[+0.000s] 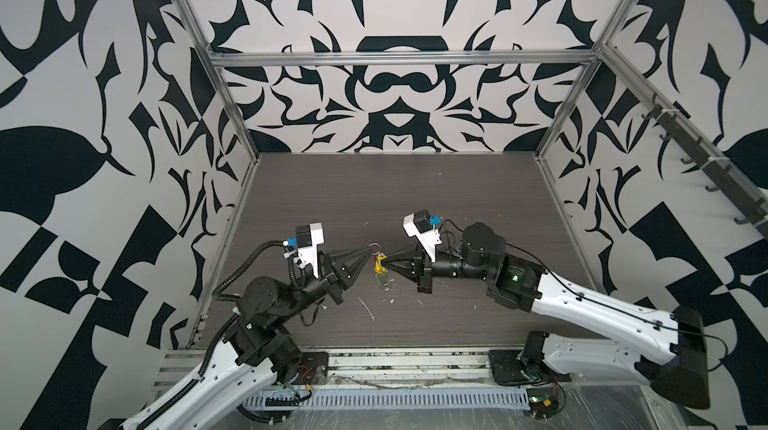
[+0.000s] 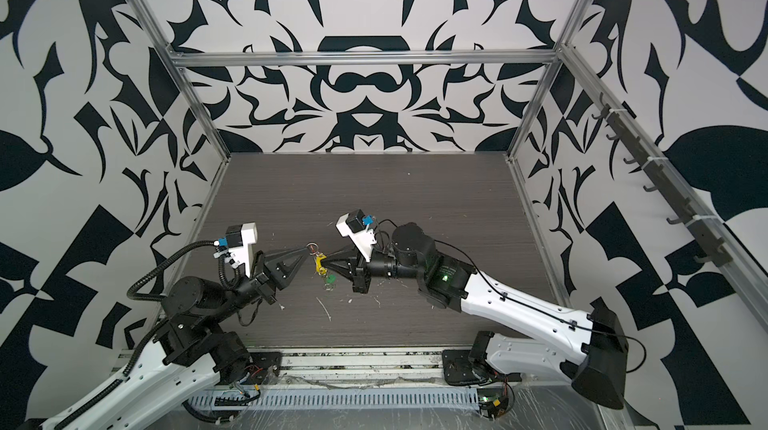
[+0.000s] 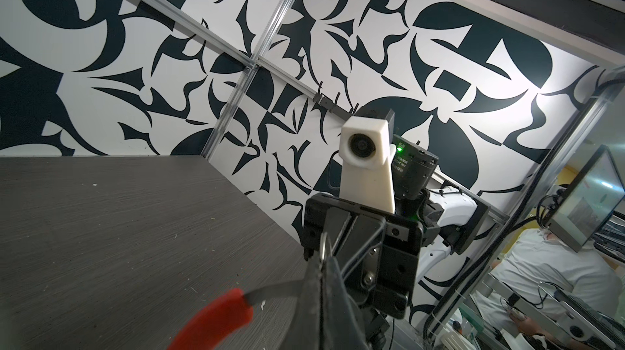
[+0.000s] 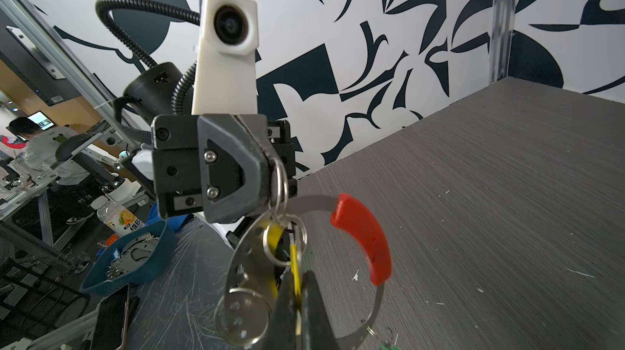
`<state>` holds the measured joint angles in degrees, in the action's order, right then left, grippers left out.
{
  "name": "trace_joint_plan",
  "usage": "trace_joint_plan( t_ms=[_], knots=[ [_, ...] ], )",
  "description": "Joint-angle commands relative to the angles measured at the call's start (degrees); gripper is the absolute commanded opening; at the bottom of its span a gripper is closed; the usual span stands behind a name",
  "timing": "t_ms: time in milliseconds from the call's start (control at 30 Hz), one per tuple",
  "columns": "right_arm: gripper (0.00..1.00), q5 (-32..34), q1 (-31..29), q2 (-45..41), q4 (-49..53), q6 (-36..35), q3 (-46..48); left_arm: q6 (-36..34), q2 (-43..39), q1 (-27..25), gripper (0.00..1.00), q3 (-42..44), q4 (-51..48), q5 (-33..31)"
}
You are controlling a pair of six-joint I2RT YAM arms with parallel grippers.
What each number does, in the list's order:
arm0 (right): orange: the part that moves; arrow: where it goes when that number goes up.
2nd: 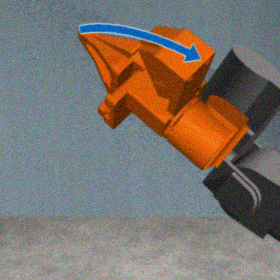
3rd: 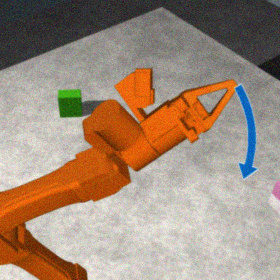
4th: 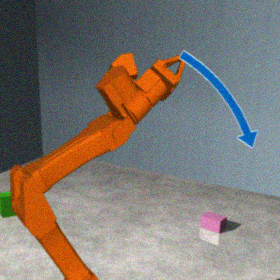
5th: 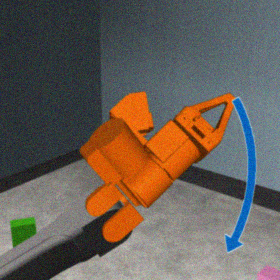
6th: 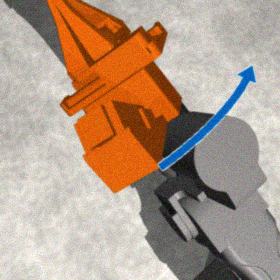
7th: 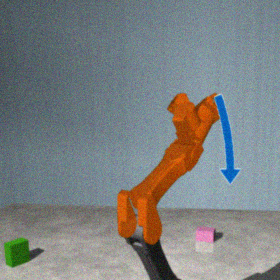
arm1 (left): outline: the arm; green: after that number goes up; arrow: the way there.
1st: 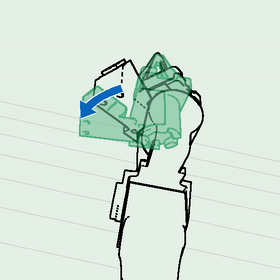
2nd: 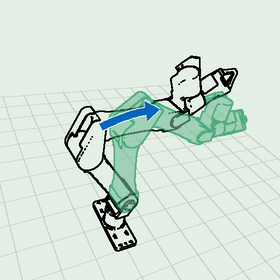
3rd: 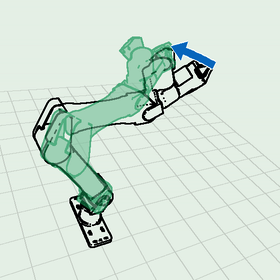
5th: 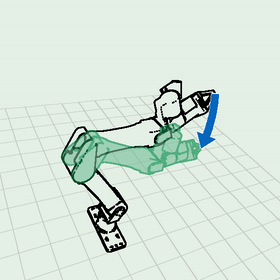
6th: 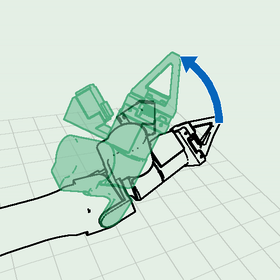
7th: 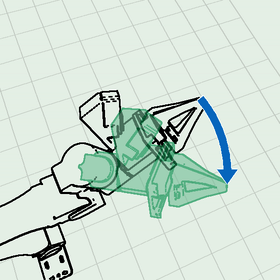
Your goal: Remove the keys from the keyring
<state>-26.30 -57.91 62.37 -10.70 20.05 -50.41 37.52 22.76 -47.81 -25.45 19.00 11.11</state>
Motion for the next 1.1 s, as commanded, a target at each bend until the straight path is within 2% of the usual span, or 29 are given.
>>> trace_joint_plan(
  t_ms=[0, 633, 1067],
  knots=[
    [0.00, 1.4, -0.4, -1.0, 1.6, -0.9, -0.4, -0.5, -1.3, -0.2, 0.00, 0.5, 1.4, -0.5],
    [0.00, 11.2, -0.4, -0.9, 14.9, -8.0, -5.9, -0.5, -3.7, -0.2, 0.00, -0.2, -1.7, 0.5],
    [0.00, 16.8, -0.4, -0.9, 23.1, -14.2, -12.2, 0.9, -2.8, -0.2, 0.00, -1.3, -4.0, 3.5]
  ],
)
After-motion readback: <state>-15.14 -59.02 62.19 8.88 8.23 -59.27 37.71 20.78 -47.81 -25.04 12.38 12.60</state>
